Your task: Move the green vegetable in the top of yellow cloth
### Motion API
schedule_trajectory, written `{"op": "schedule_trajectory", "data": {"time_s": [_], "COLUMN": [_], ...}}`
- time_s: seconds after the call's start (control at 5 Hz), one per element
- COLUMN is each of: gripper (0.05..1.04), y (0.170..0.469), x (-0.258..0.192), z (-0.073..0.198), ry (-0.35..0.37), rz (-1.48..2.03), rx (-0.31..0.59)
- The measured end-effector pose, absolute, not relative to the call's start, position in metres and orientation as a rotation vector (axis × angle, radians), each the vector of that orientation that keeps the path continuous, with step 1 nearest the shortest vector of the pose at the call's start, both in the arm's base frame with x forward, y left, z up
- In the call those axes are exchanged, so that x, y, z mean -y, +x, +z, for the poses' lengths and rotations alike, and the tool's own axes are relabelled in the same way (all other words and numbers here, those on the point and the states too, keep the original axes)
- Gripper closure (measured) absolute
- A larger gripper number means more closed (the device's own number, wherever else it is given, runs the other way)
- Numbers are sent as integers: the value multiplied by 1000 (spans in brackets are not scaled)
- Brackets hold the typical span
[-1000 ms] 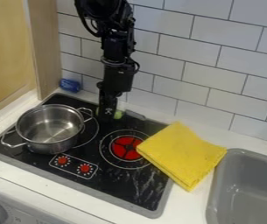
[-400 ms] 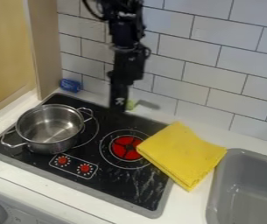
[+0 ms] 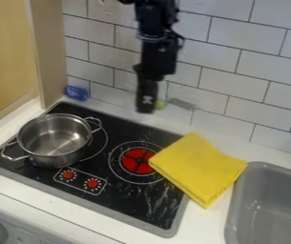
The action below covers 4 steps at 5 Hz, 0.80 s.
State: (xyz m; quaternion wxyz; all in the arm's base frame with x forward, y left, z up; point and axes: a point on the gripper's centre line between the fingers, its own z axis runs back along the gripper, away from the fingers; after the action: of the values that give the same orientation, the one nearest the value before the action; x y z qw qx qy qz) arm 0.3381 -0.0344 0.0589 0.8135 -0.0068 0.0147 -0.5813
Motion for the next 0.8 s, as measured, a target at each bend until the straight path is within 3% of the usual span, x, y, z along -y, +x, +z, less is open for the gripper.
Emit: {"op": "schedule_trajectory", "data": {"time_s": [0.8], "gripper": [690], "y": [320], "x": [79], "z": [39], "ry": [-11], "rz": [-1403], "rx": [-76]}}
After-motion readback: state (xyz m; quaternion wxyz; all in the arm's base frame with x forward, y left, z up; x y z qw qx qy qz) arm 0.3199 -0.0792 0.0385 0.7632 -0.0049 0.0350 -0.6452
